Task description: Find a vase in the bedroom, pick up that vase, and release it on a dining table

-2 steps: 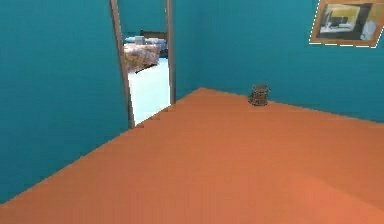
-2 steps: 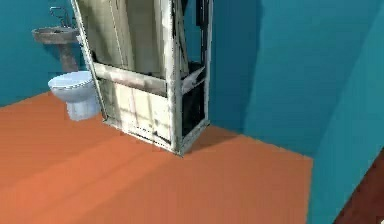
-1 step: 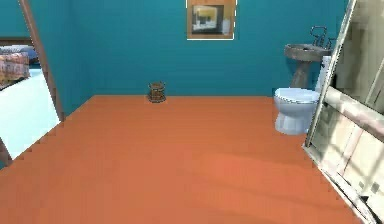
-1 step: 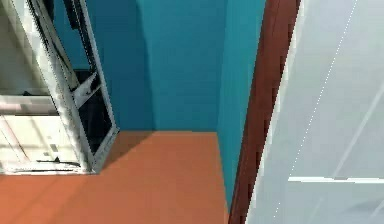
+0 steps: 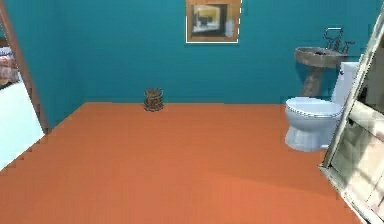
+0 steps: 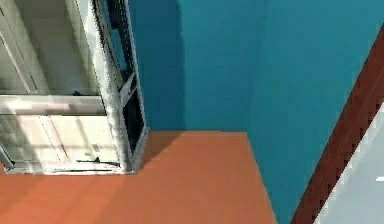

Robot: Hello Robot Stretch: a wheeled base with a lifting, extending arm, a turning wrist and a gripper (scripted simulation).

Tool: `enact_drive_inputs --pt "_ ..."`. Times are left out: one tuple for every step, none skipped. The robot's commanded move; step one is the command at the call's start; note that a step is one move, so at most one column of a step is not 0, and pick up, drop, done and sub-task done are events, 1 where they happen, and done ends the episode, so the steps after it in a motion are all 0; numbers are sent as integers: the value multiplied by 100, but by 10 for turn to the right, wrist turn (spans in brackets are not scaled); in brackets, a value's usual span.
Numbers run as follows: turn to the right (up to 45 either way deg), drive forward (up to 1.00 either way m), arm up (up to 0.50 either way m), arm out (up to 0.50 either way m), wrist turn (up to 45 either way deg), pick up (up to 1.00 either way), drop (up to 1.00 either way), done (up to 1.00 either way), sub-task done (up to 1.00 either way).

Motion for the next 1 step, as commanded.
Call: enact_drive_inputs --pt "-330 0 0 0 0 0 0 0 0"
